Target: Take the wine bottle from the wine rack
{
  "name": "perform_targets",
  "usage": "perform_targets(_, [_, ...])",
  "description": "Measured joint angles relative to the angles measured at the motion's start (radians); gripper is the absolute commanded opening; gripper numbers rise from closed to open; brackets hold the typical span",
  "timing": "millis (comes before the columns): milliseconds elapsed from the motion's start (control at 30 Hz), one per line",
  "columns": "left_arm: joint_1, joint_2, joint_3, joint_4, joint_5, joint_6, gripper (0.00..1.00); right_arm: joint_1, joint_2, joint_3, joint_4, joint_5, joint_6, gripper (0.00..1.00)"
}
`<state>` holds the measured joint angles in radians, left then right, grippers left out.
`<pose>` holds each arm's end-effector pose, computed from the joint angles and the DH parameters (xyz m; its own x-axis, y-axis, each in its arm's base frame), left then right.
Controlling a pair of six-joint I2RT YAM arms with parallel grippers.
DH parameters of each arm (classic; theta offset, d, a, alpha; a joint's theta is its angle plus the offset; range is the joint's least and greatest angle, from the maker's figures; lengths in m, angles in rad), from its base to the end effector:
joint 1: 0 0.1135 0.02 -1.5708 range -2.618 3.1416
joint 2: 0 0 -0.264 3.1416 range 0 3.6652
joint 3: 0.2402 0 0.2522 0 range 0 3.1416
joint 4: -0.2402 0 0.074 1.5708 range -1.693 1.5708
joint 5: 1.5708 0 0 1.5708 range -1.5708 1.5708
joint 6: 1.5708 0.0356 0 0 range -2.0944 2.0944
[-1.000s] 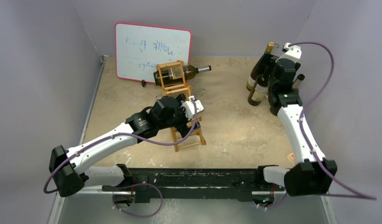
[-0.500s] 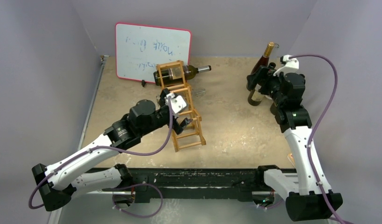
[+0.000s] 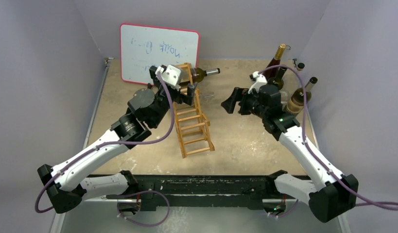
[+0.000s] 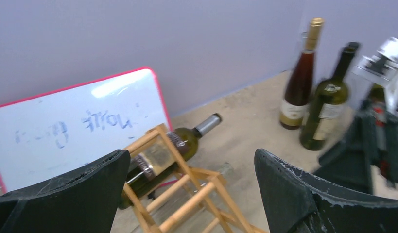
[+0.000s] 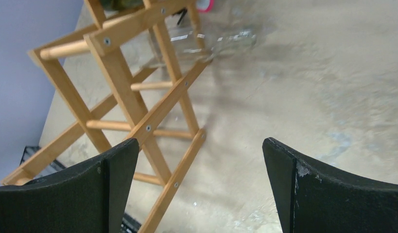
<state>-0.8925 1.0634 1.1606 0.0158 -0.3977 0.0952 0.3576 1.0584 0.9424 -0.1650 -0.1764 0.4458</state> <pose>0.1587 -0.1750 0.4398 0.1157 -0.0039 -0.9933 0.4675 0.8825 0.0510 0.2279 0.0918 0.3446 -0.4511 0.2846 -0.8459 -0.3414 0.8207 0.4582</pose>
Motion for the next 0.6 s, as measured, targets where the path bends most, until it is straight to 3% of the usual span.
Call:
perform_targets(300, [0.252,0.042,-0.153,0.093,-0.03,-0.04,1.0,0.134,0.069,-0.066,0.051,0.002,0.079,1.0])
perform_targets(600, [0.259,0.068,-0.161,0.092,-0.027,-0.055,1.0,0.31,0.21,-0.066,0.105,0.039,0.127,1.0])
